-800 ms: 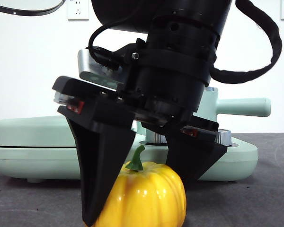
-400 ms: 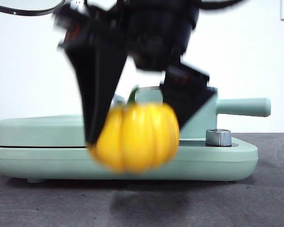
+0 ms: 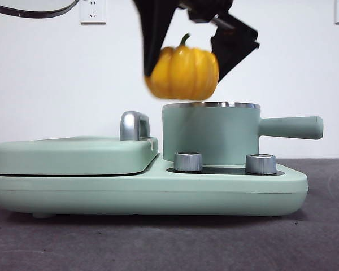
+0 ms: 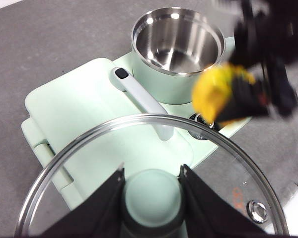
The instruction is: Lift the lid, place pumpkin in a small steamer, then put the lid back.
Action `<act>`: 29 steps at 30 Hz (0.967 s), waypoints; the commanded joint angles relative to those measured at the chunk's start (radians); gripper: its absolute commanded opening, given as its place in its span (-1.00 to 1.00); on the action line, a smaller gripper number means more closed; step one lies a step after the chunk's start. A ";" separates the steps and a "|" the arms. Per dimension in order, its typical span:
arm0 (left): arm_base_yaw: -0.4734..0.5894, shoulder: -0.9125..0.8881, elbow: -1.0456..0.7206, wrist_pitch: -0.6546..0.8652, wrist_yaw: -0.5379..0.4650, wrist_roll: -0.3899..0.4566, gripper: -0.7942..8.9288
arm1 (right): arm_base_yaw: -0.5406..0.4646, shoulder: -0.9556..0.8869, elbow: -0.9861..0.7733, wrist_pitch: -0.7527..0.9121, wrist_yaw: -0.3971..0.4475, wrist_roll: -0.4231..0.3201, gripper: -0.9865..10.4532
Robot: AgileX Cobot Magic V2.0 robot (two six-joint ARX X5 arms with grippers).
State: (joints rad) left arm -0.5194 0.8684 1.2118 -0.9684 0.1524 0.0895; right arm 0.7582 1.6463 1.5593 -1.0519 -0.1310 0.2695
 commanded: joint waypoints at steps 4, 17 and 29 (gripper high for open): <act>-0.003 0.000 0.015 0.035 0.000 0.002 -0.73 | -0.120 0.128 0.219 -0.054 0.001 -0.103 -0.29; -0.003 0.000 0.015 0.038 0.000 0.002 -0.73 | -0.249 0.383 0.445 -0.136 0.002 -0.158 -0.29; -0.003 0.000 0.015 0.038 0.000 0.002 -0.73 | -0.250 0.473 0.445 -0.135 0.021 -0.158 -0.29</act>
State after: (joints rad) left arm -0.5194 0.8684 1.2118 -0.9596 0.1524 0.0895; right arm 0.4992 2.0953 1.9789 -1.1912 -0.1139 0.1265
